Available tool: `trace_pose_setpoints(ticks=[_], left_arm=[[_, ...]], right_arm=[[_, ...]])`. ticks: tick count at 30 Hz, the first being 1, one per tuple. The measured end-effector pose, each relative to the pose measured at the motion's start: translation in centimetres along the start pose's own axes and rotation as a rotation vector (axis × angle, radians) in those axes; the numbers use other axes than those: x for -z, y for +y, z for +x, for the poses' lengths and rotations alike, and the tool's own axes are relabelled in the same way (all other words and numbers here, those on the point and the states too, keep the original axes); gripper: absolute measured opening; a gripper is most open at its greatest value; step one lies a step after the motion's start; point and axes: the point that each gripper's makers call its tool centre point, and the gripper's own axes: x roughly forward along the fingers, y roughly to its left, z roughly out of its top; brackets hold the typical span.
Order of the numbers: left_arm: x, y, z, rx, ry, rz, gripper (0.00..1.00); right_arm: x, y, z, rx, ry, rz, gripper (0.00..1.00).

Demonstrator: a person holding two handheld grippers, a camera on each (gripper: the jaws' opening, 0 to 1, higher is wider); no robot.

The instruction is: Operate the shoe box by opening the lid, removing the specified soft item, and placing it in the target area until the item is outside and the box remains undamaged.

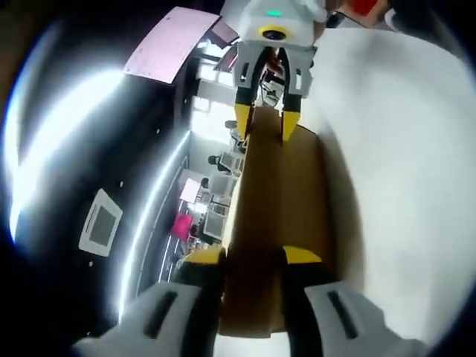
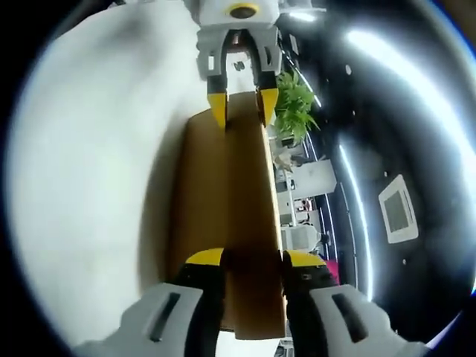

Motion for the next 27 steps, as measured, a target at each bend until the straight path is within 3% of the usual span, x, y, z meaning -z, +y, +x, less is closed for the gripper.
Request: trace_pose_setpoints(ticks=[27], left_arm=[[-0.8, 1.9, -0.4, -0.050, -0.007, 0.017, 0.28]], right_arm=[[-0.4, -2.3, -0.3, 0.076, -0.011, 0.017, 0.28]])
